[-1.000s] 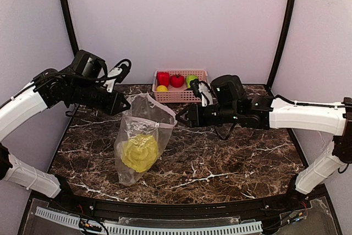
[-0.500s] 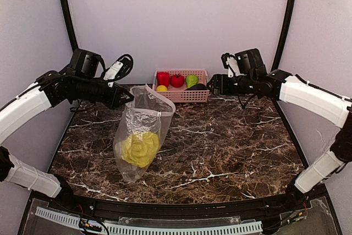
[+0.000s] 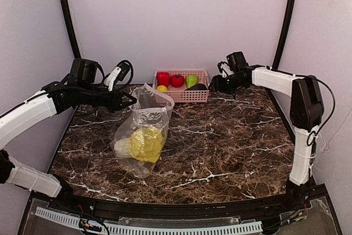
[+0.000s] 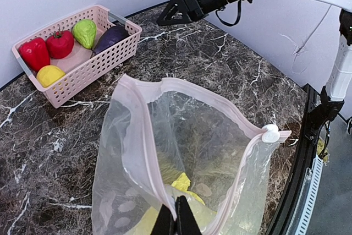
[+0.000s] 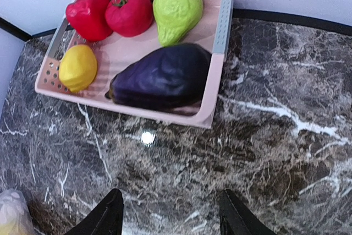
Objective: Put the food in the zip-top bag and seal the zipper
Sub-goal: Adjust the zipper food storage bag at the center of the board, then move the bin to the center of the board.
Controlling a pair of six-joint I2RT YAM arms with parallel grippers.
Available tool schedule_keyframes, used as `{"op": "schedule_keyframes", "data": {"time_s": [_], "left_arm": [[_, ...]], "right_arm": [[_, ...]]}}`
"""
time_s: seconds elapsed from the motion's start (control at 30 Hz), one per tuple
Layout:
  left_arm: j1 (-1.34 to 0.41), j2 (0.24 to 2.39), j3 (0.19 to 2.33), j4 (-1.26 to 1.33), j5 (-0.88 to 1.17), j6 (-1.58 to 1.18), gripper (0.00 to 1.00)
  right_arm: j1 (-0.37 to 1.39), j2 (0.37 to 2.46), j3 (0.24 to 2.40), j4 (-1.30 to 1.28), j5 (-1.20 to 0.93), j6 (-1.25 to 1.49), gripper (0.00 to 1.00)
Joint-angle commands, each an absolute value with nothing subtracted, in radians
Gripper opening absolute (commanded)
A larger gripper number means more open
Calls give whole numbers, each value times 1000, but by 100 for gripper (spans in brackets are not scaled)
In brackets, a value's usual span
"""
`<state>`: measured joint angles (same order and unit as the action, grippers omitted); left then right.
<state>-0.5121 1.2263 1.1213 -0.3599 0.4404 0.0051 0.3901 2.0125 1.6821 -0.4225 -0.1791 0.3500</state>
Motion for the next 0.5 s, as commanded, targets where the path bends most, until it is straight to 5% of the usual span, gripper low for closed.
{"op": "schedule_keyframes", "data": {"time_s": [0.0, 0.47], "left_arm": [[-503, 1199, 1103, -314, 487, 5, 1], [-503, 1199, 1089, -291, 508, -26, 1]], "right_arm": [[346, 2125, 1831, -432, -261, 337, 56], [320, 2365, 2085, -482, -302, 315, 44]]}}
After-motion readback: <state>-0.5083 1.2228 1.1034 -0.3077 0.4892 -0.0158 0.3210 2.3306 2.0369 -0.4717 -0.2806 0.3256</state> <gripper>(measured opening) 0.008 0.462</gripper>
